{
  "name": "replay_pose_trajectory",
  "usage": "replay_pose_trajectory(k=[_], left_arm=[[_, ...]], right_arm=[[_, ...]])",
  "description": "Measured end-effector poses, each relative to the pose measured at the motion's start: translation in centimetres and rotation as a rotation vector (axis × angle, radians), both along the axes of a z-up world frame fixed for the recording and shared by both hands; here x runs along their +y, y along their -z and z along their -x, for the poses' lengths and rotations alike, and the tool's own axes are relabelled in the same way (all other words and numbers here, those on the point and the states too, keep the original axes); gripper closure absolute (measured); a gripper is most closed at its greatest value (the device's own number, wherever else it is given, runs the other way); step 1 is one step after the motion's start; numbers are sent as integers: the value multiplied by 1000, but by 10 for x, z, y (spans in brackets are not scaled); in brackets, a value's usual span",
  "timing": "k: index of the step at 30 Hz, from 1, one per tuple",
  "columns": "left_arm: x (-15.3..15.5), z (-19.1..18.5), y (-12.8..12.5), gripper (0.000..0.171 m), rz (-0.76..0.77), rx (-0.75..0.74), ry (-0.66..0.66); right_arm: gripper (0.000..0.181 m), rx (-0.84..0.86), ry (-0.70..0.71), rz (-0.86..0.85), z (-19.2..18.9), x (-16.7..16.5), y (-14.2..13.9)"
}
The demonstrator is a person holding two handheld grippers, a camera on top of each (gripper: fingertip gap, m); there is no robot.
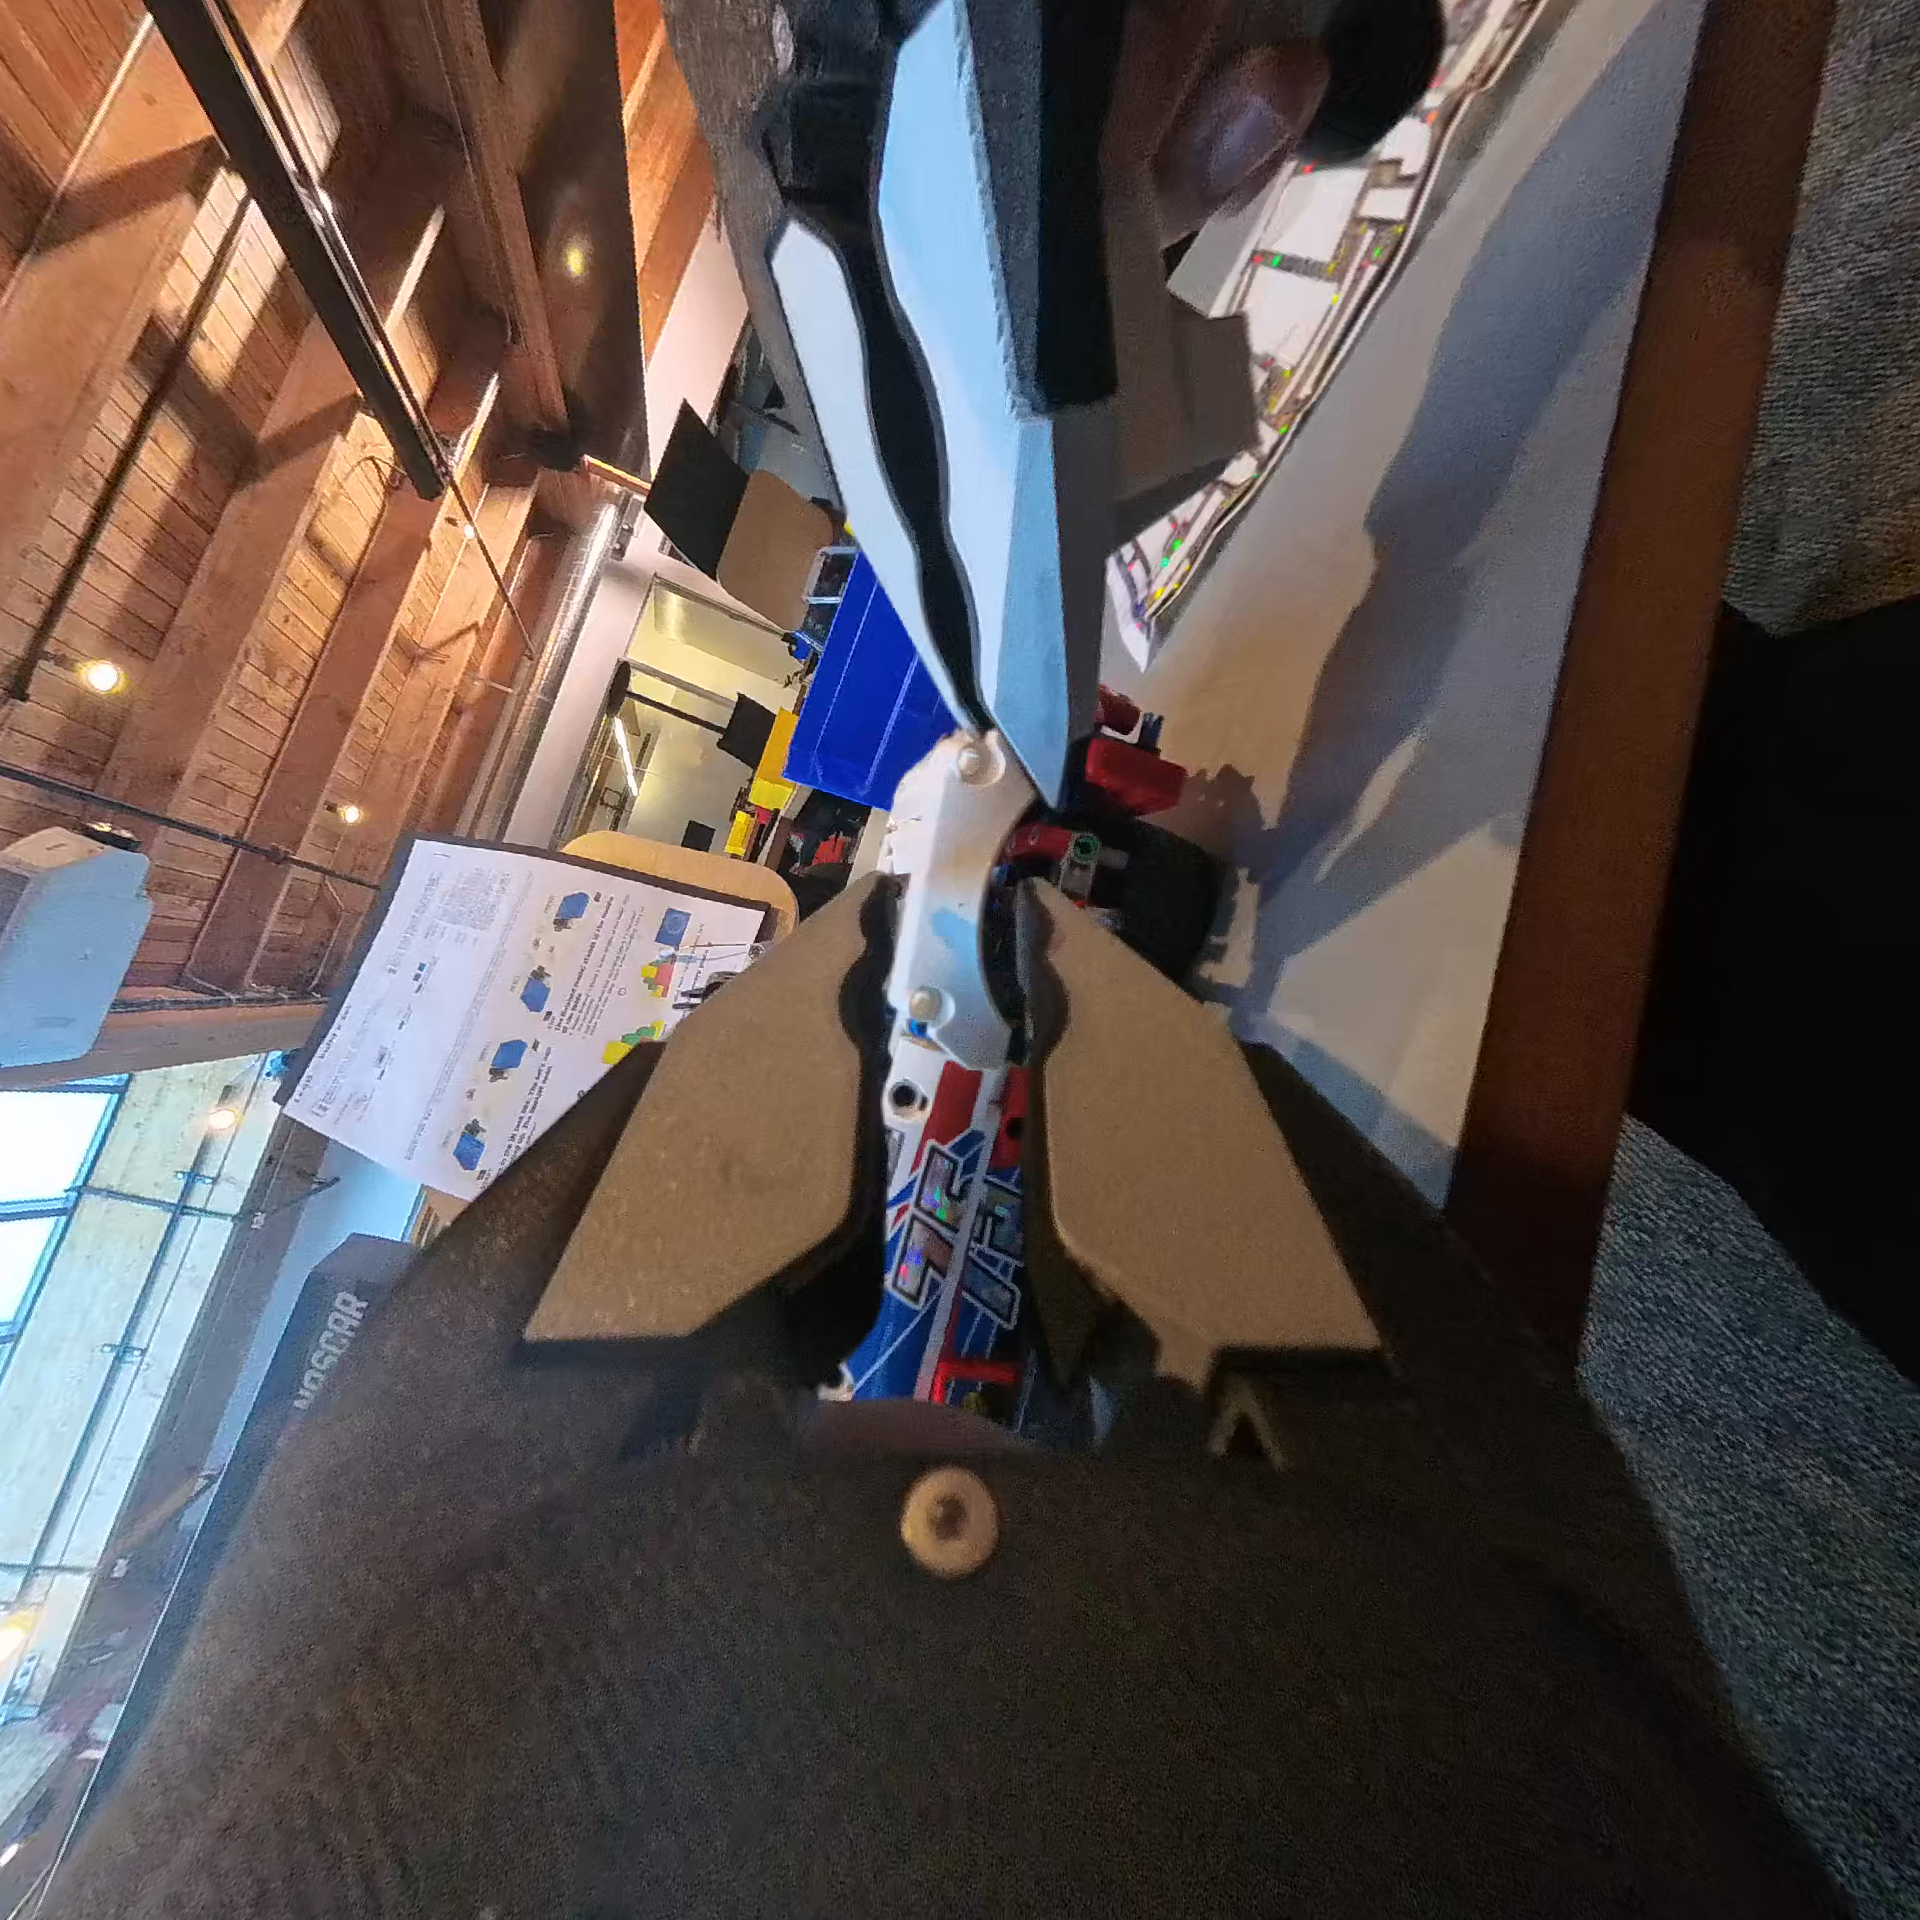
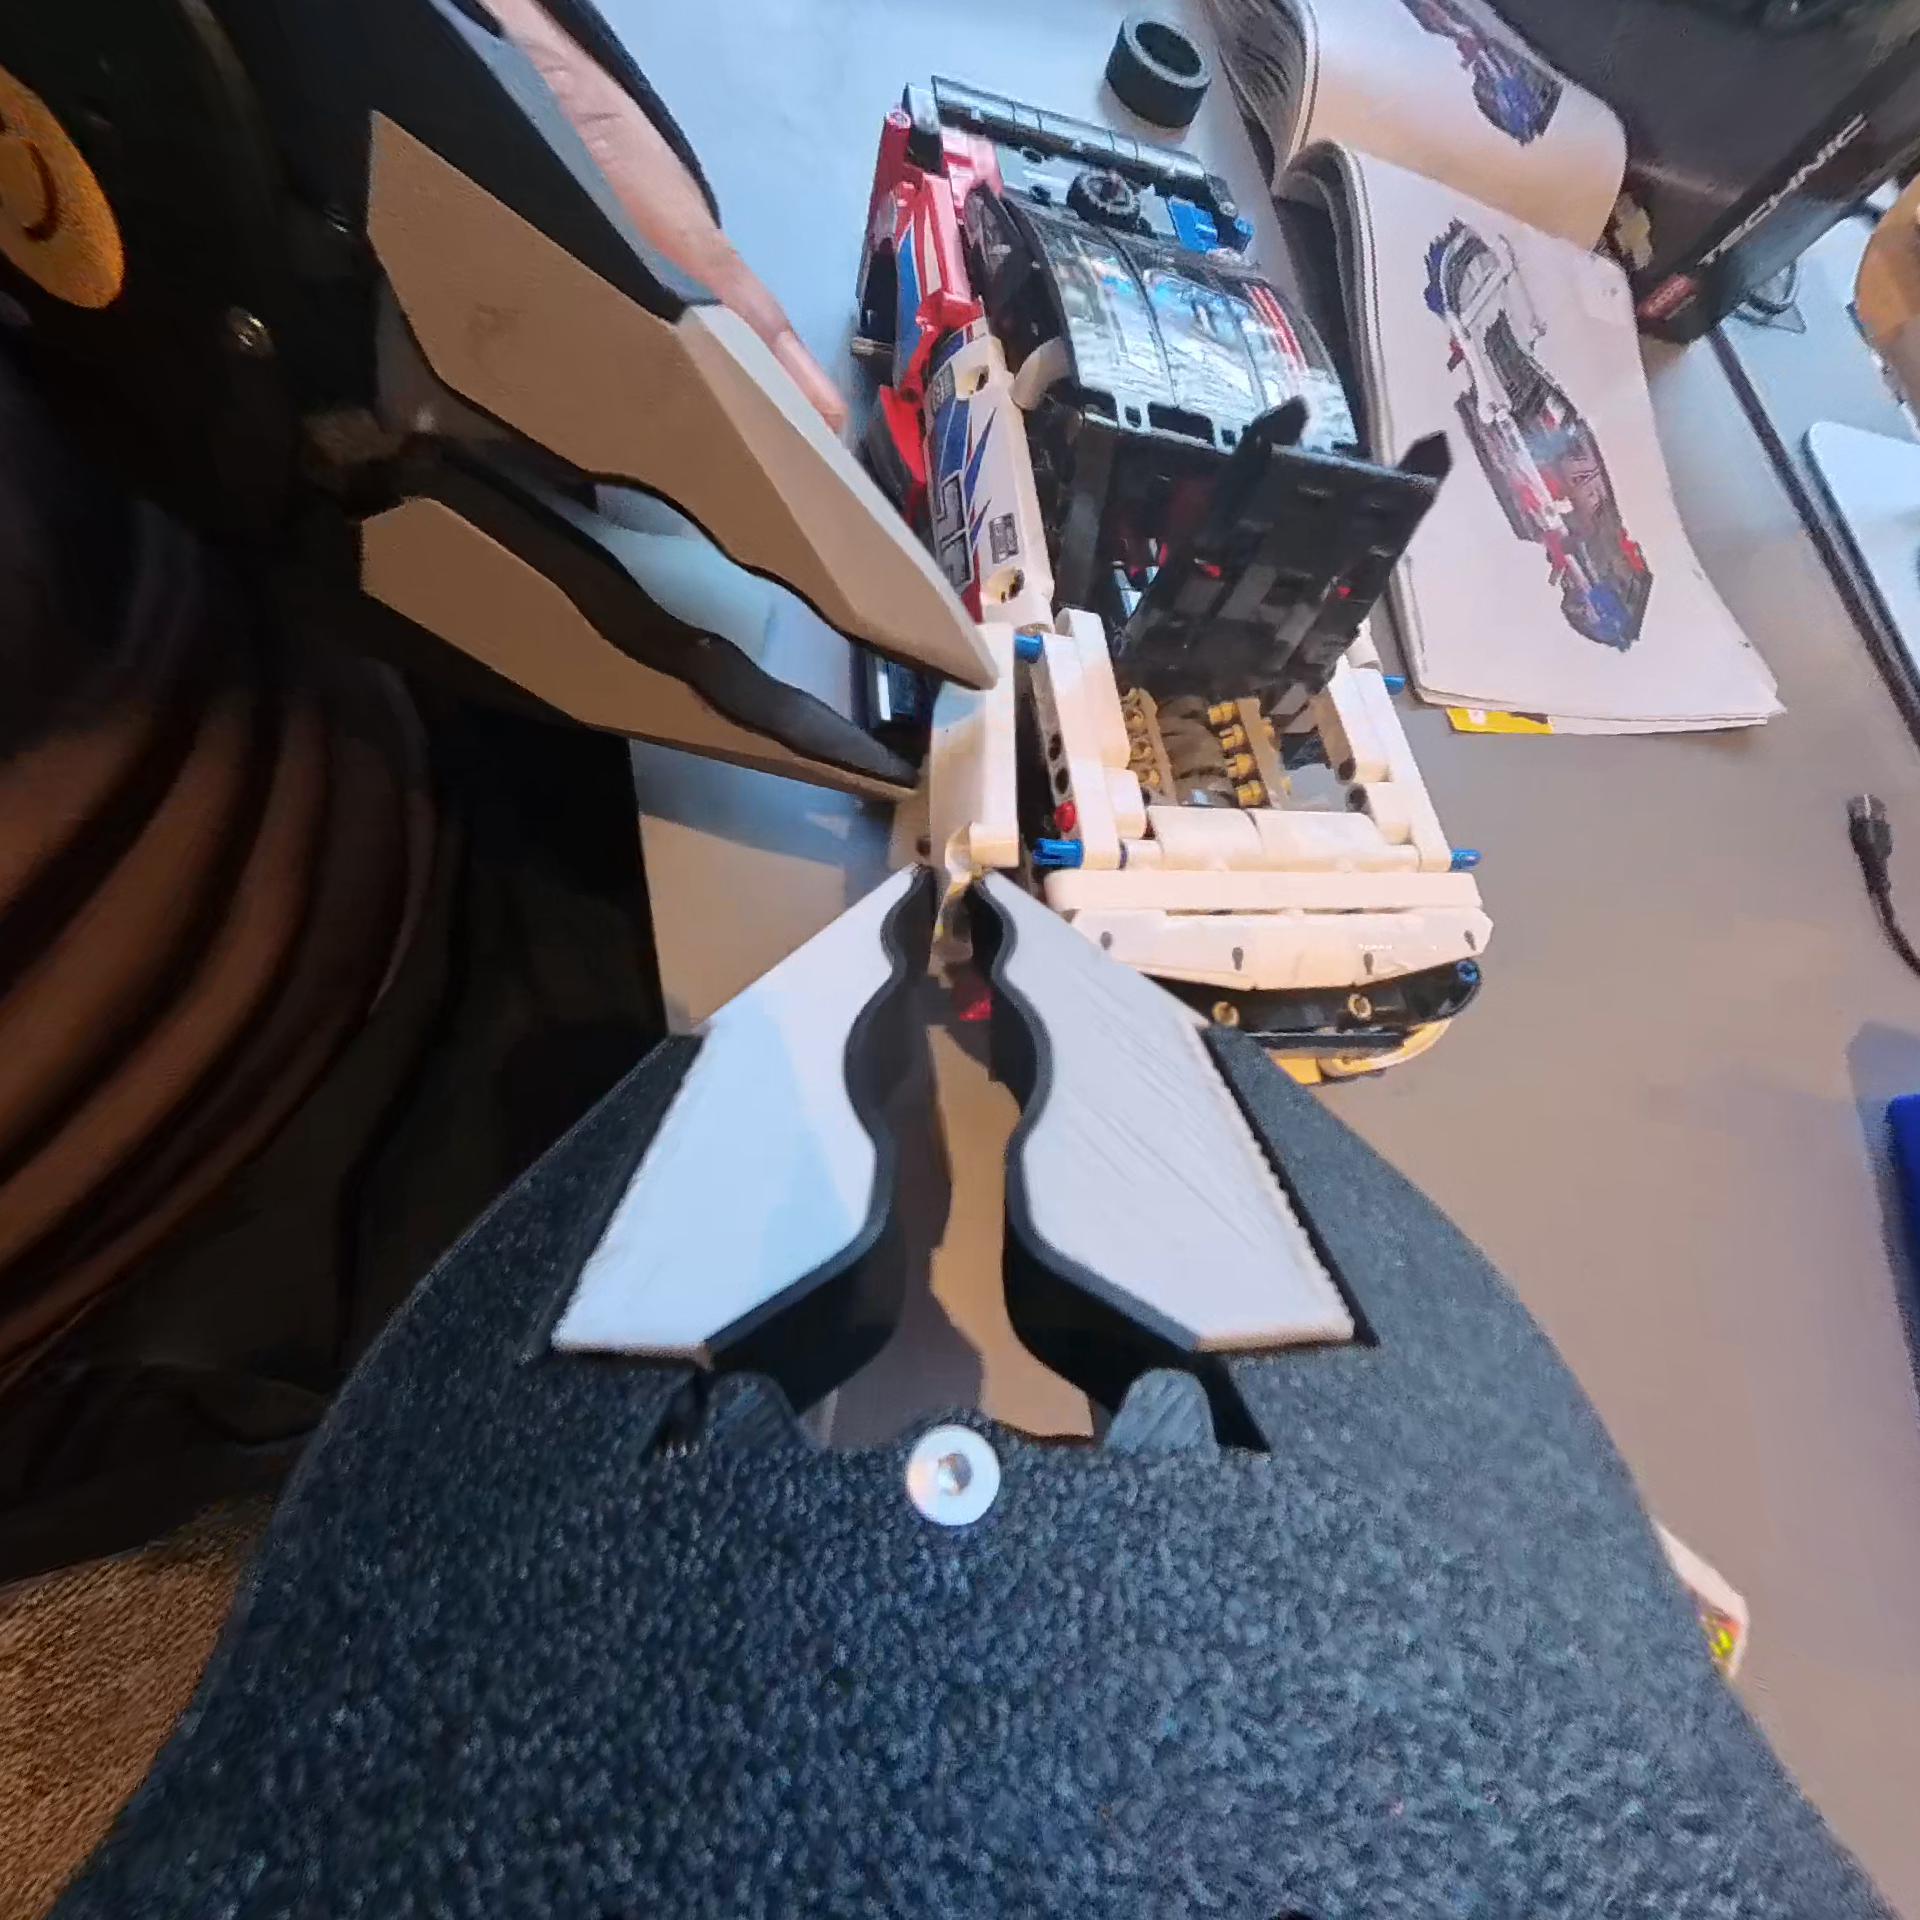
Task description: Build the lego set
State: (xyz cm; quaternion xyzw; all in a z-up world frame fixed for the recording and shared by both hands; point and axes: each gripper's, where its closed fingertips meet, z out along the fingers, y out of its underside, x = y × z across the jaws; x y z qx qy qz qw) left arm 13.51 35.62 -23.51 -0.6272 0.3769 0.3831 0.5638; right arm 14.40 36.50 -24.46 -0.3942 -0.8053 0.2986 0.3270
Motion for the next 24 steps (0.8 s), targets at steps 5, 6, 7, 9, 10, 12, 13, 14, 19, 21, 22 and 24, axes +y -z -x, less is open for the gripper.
replay_pose_trajectory(k=[5,6,7,9,10,12,13,14,19,21,22,24], left_arm=[[5,4,8,153,4,20,-22],[4,3,7,153,-1,14,-21],[3,2,6,153,-6,4,-18],[0,0,4,153,-16,-6,-8],[-1,0,4,153,-15,-7,-8],[-3,0,4,153,-16,-6,-8],[-3,0,5,153,-16,-5,-7],[-3,1,5,152,-14,-4,-10],[-3,2,9,152,-3,-27,-17],[-2,3,11,153,1,-22,-21],[-2,4,12,151,1,-17,-24],[0,5,10,151,-6,-7,-23]], right_arm=[[175,-41,-13,56,2,3,1],[175,-37,-19,57,1,3,0],[175,-33,-25,56,0,3,0],[175,-32,-42,73,-3,0,-1],[175,-29,-50,84,-4,-1,-2],[175,-27,-54,105,-3,-1,-3],[175,-30,-54,113,-1,-1,-2],[175,-36,-55,120,0,-1,-1],[174,-87,-48,153,6,-1,6],[174,-102,-49,179,6,-2,5],[174,-111,-45,180,6,-2,5],[174,-131,-40,177,6,-1,6]])
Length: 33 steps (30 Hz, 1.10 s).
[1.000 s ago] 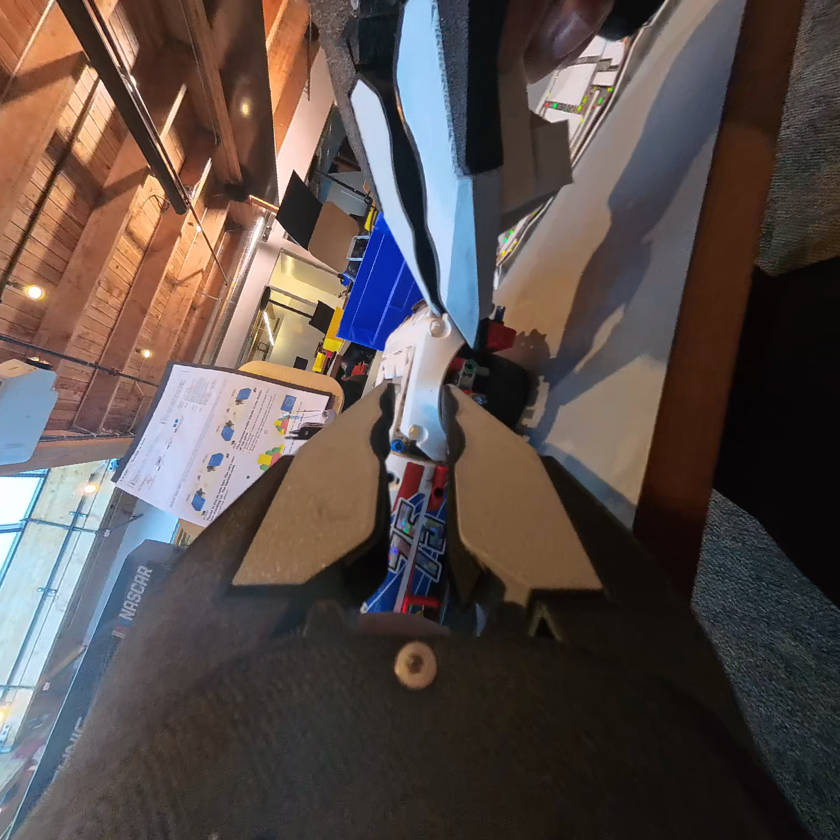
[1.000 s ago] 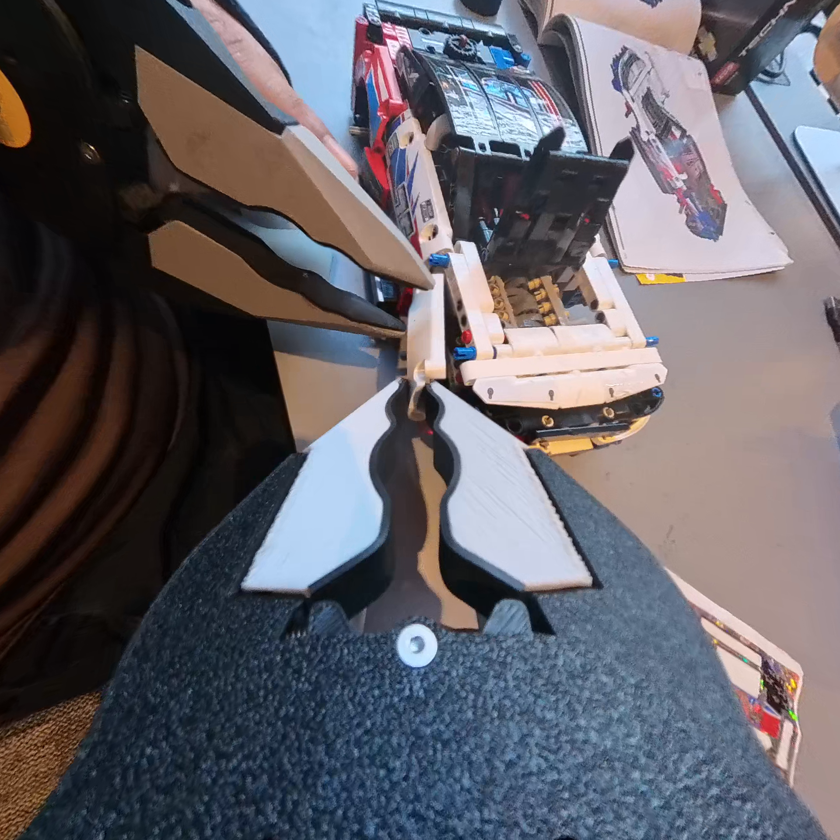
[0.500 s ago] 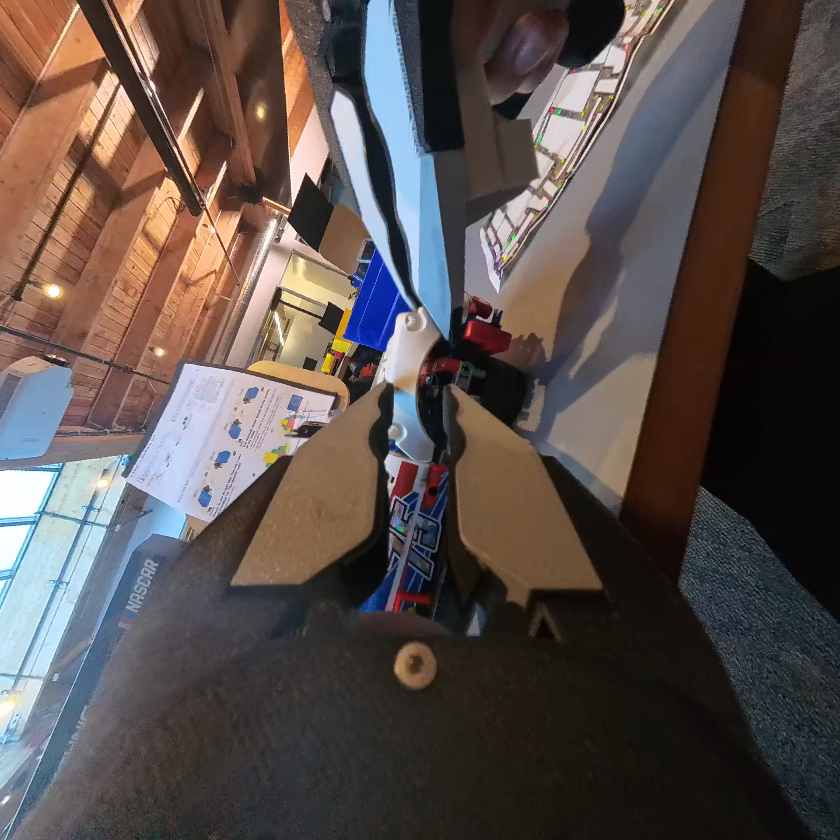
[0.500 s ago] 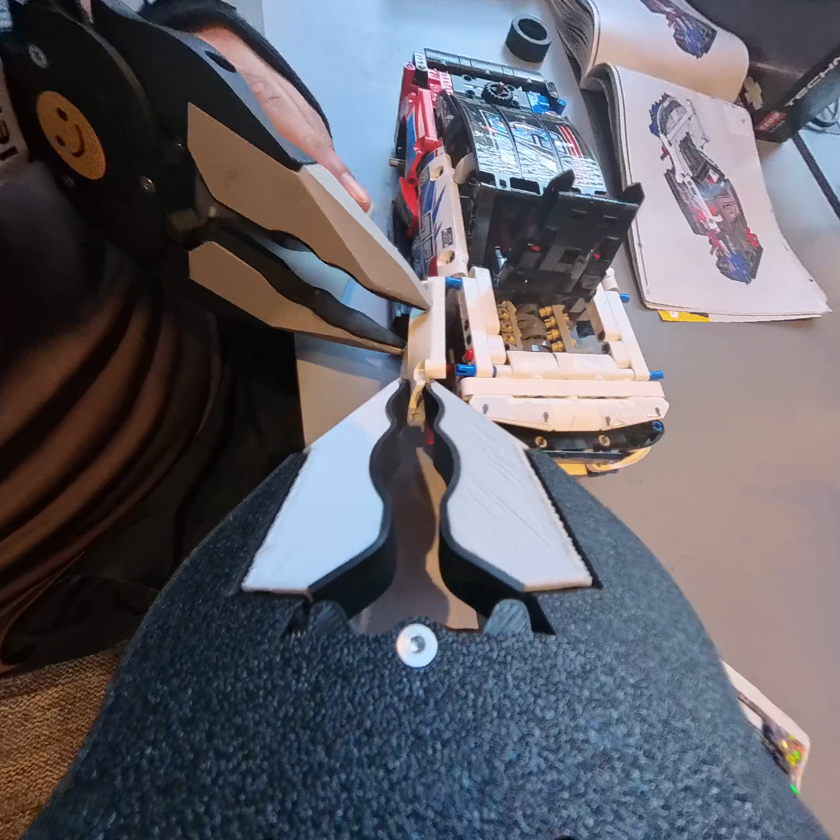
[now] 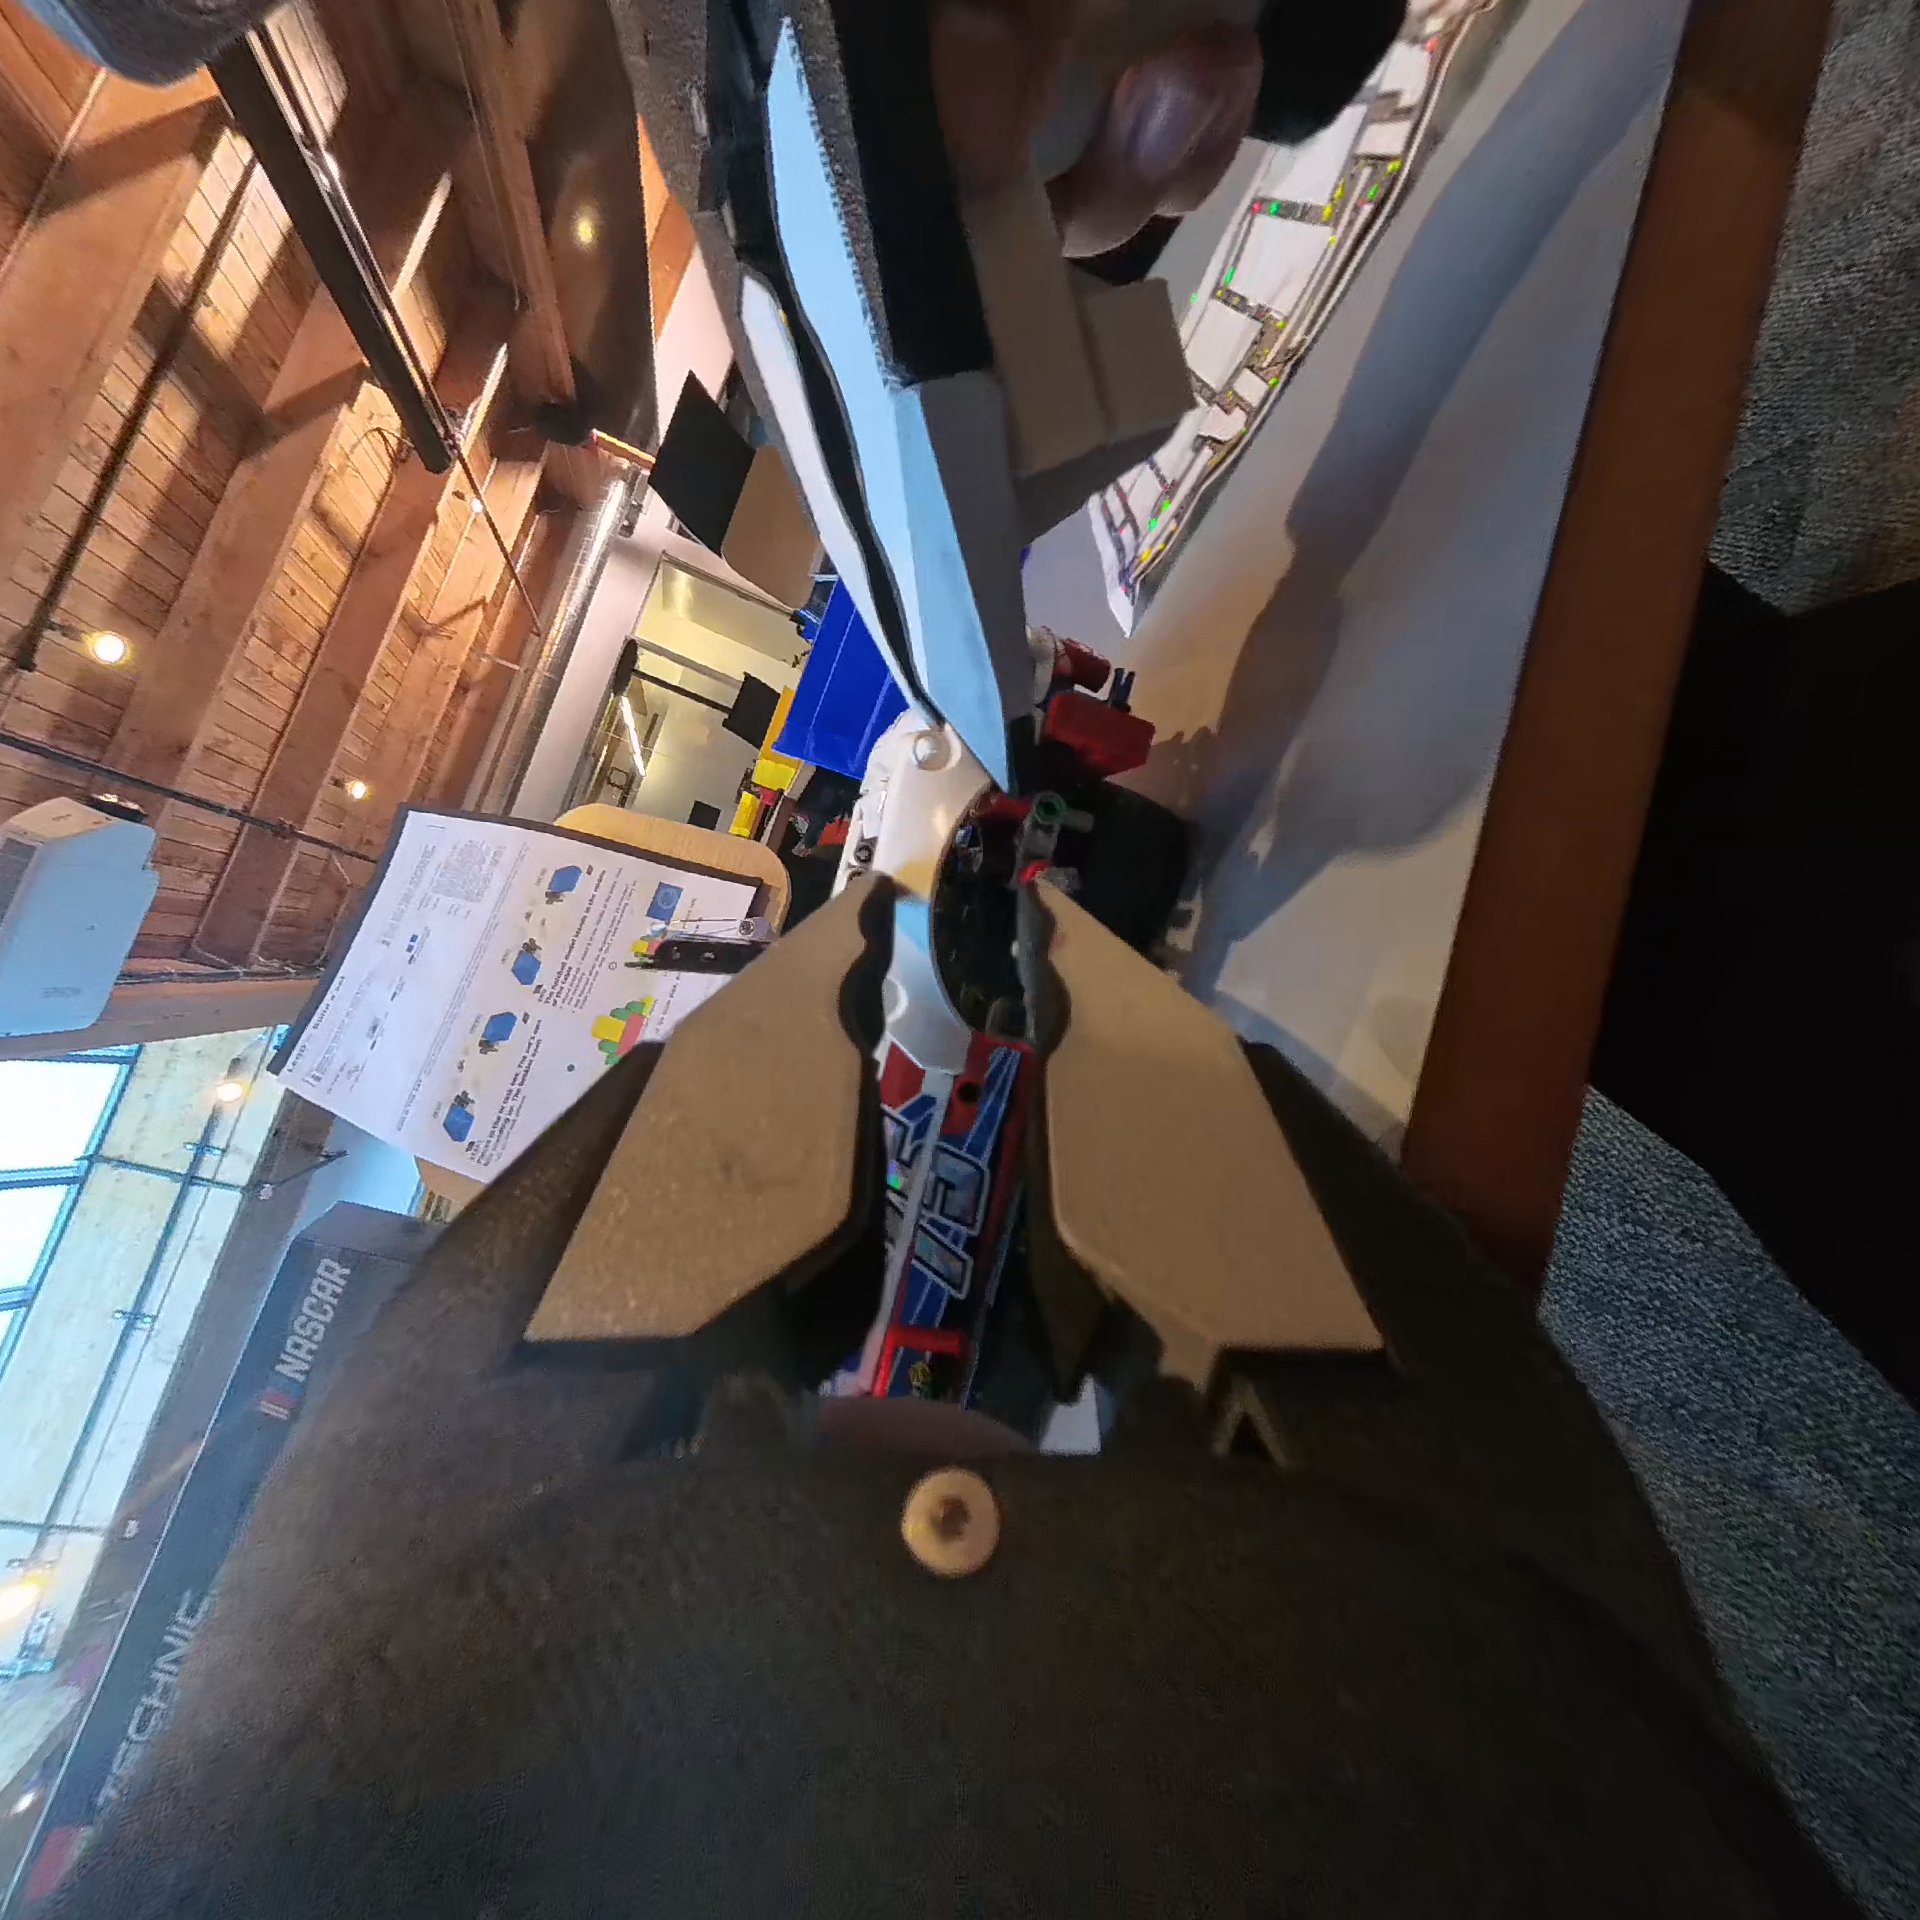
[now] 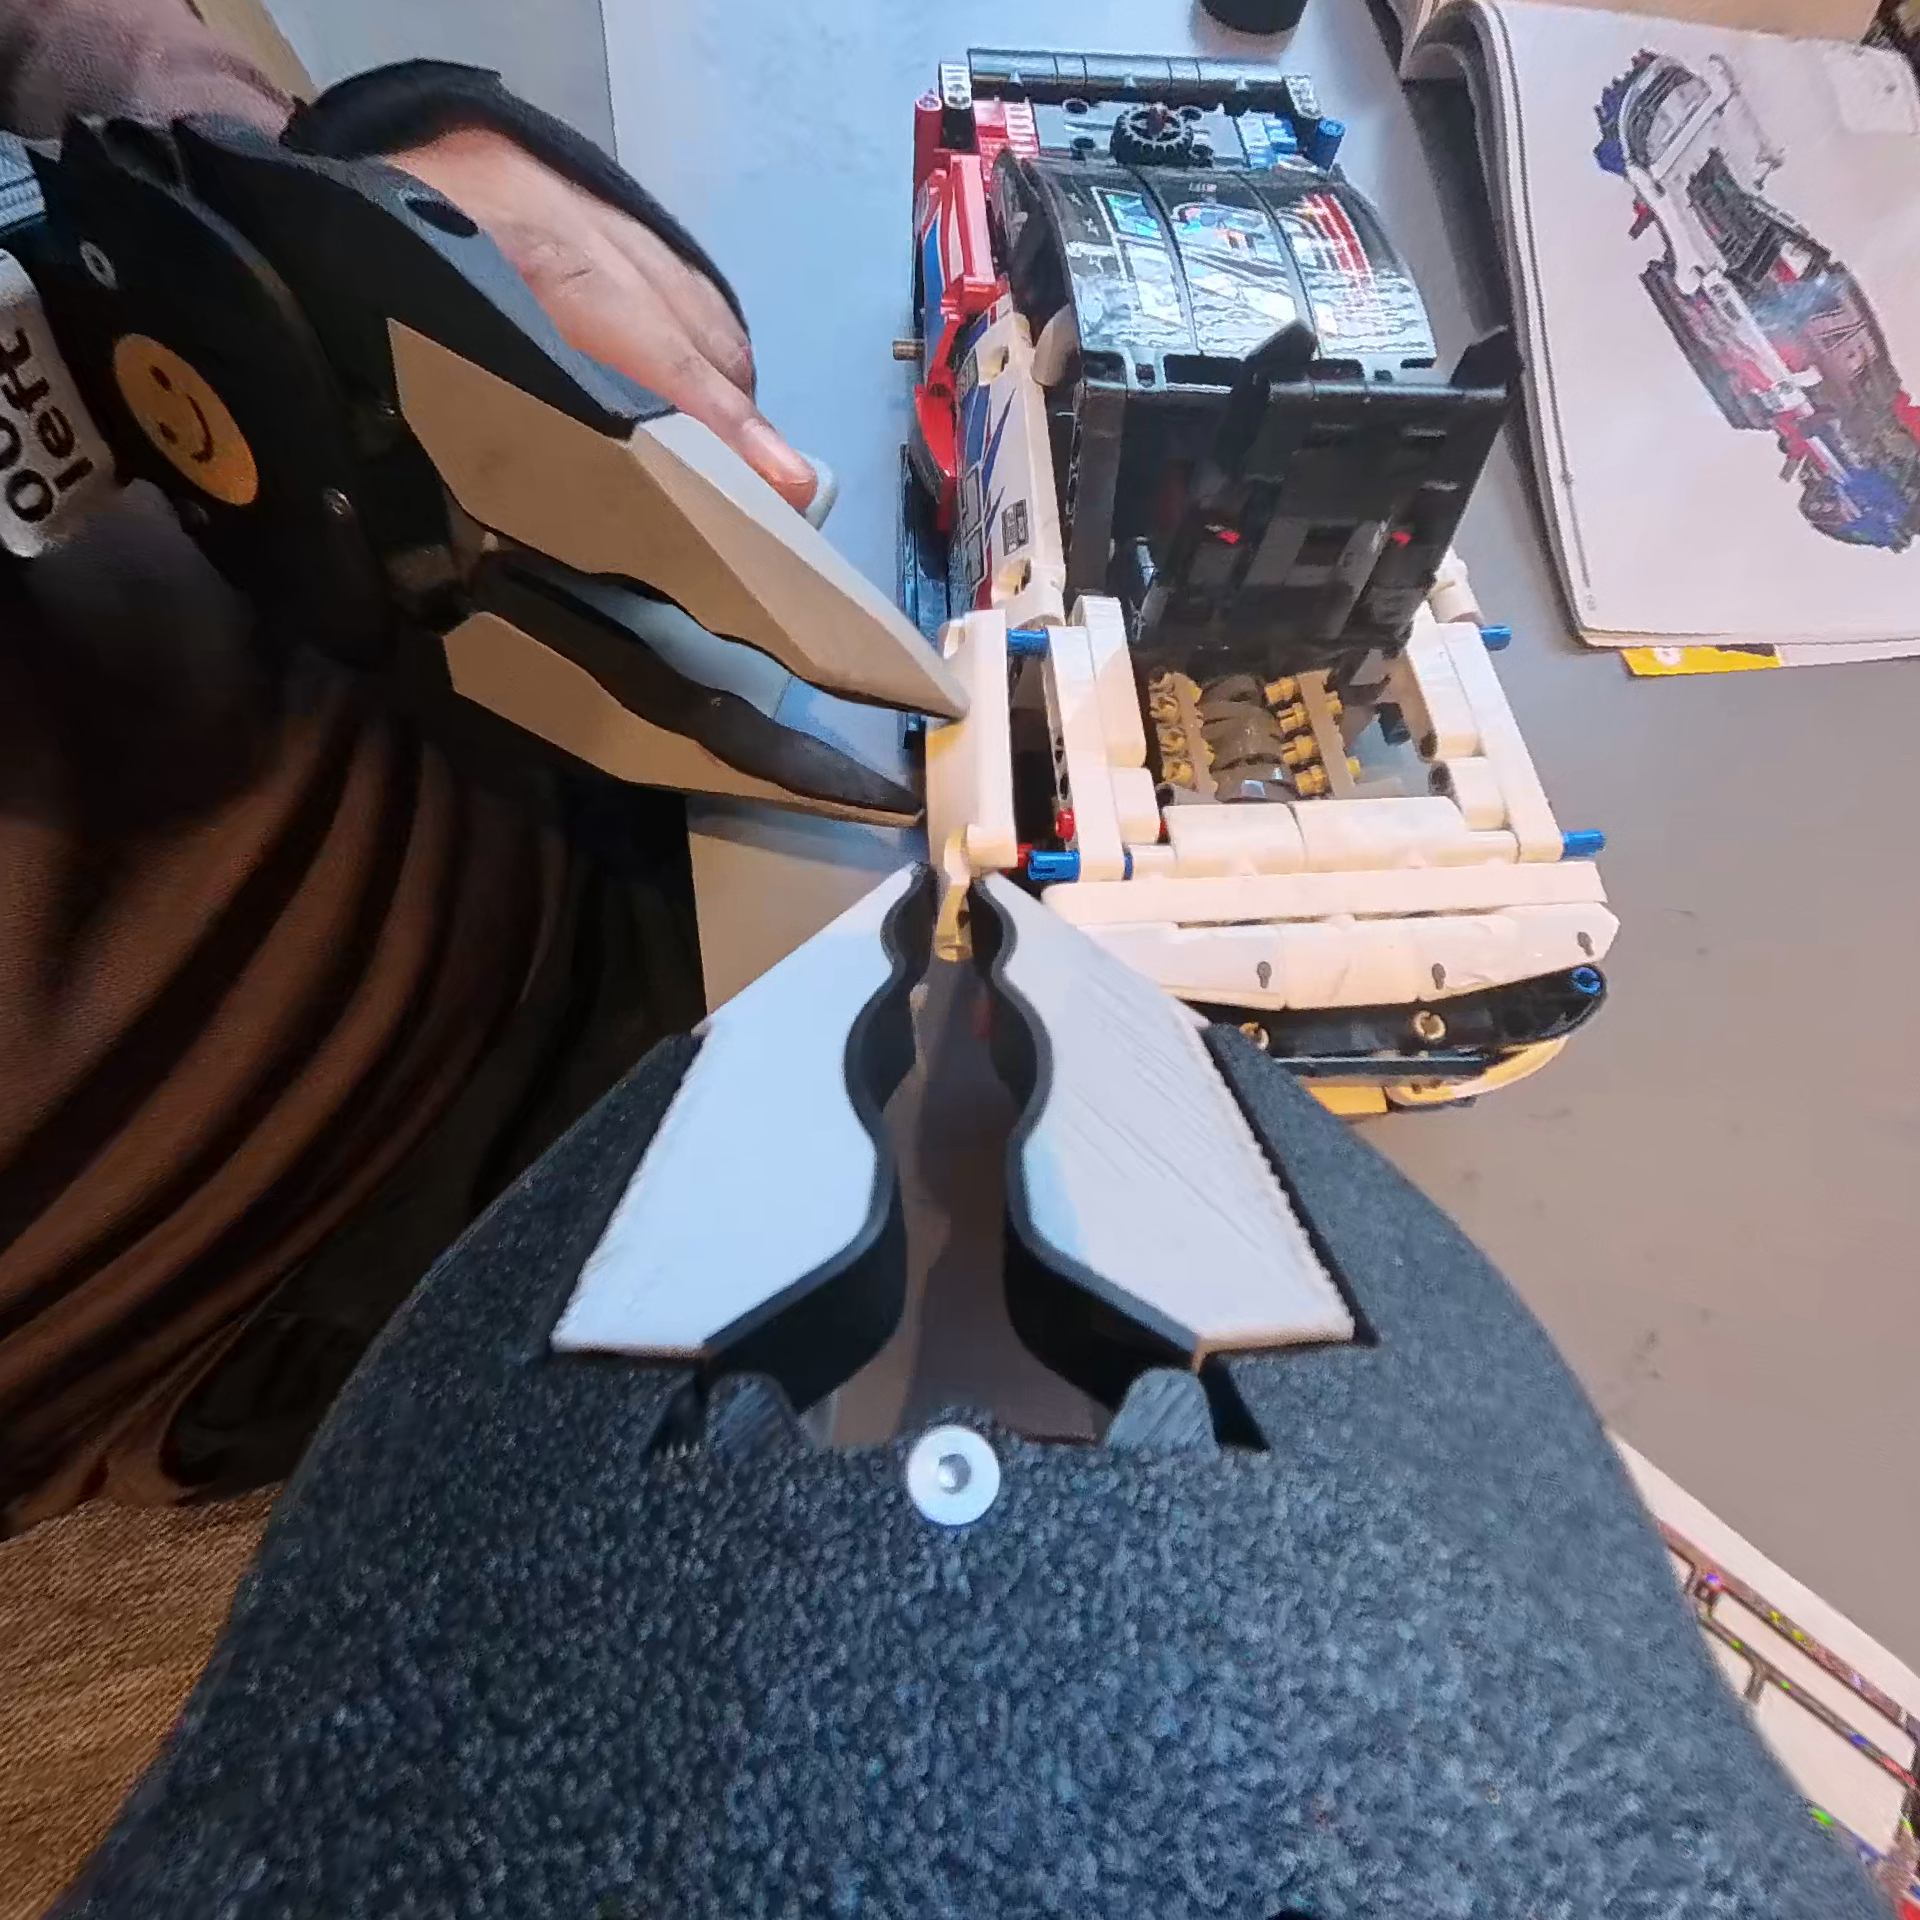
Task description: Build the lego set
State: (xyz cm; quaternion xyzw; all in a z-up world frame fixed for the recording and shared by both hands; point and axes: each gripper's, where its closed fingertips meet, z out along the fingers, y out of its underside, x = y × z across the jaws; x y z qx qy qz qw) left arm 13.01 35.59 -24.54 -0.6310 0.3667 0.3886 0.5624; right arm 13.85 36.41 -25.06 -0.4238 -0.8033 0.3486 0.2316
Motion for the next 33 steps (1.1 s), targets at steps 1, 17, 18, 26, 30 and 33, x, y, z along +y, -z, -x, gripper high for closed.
replay_pose_trajectory(k=[1,17,18,26,30,33], left_arm=[[1,1,-1,151,-3,4,-1],[11,3,-5,151,13,57,11],[12,2,-4,155,19,60,17],[16,1,-5,166,3,136,26],[15,0,-8,171,-1,168,35],[13,0,-9,171,-13,174,31]], right_arm=[[174,-12,0,-1,0,0,0],[173,-85,75,-94,-1,2,-2],[173,-88,79,-92,-1,3,-1],[169,-89,111,-143,-5,6,0],[163,-81,99,-91,-12,5,-11],[161,-83,103,-61,-12,8,-13]])
